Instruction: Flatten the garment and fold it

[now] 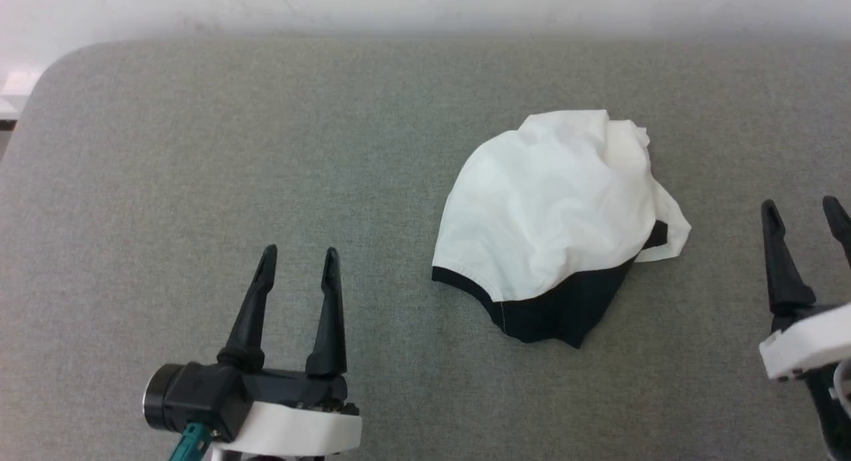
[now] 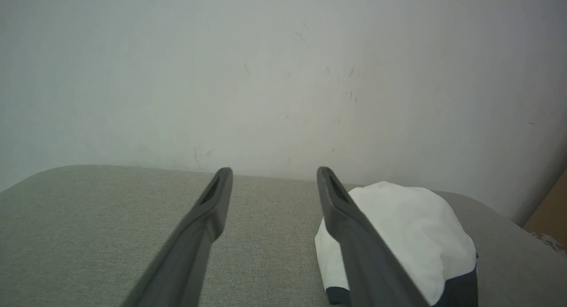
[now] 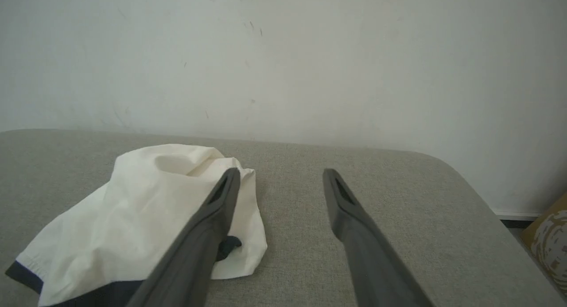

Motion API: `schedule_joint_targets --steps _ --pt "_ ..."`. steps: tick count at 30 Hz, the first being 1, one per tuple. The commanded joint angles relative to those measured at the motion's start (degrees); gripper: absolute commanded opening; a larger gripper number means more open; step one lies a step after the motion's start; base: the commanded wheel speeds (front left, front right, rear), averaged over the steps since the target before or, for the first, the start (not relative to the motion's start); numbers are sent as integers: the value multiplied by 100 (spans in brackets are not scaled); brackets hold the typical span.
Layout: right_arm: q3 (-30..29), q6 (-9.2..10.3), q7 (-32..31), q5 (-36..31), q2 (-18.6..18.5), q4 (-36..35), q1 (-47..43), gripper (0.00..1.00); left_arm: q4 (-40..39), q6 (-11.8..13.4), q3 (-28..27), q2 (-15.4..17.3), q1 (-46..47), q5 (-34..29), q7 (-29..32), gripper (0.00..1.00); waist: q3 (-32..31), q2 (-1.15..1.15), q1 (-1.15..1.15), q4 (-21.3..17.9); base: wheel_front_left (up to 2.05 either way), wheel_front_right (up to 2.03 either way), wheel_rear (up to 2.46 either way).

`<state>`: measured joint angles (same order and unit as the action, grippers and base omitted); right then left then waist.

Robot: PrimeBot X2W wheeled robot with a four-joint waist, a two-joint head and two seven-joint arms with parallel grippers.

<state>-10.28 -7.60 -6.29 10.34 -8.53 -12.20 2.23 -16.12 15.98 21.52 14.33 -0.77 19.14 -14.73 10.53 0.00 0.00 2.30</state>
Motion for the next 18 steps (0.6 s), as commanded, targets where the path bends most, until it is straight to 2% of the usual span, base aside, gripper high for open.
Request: schedule_joint_targets --steps 1,6,12,15,18 --pt "102 11 -240 111 -188 129 148 100 41 -83 -38 -70 87 -86 -27 100 148 0 0 88 0 0 0" --pt "651 11 -954 496 -1006 584 519 100 172 -277 -83 -341 175 -205 -27 100 462 0 0 243 0 0 0" --pt "1441 11 -1389 971 -1772 1054 931 100 307 -516 -157 -624 303 -359 -27 100 794 0 0 413 0 0 0" --pt "1817 11 -1396 1111 -2026 1259 1148 100 353 -622 -198 -738 365 -432 -27 100 920 0 0 478 0 0 0" --pt "2035 11 -1342 1175 -2127 1374 1286 100 378 -682 -225 -805 397 -472 -27 100 988 0 0 511 0 0 0"
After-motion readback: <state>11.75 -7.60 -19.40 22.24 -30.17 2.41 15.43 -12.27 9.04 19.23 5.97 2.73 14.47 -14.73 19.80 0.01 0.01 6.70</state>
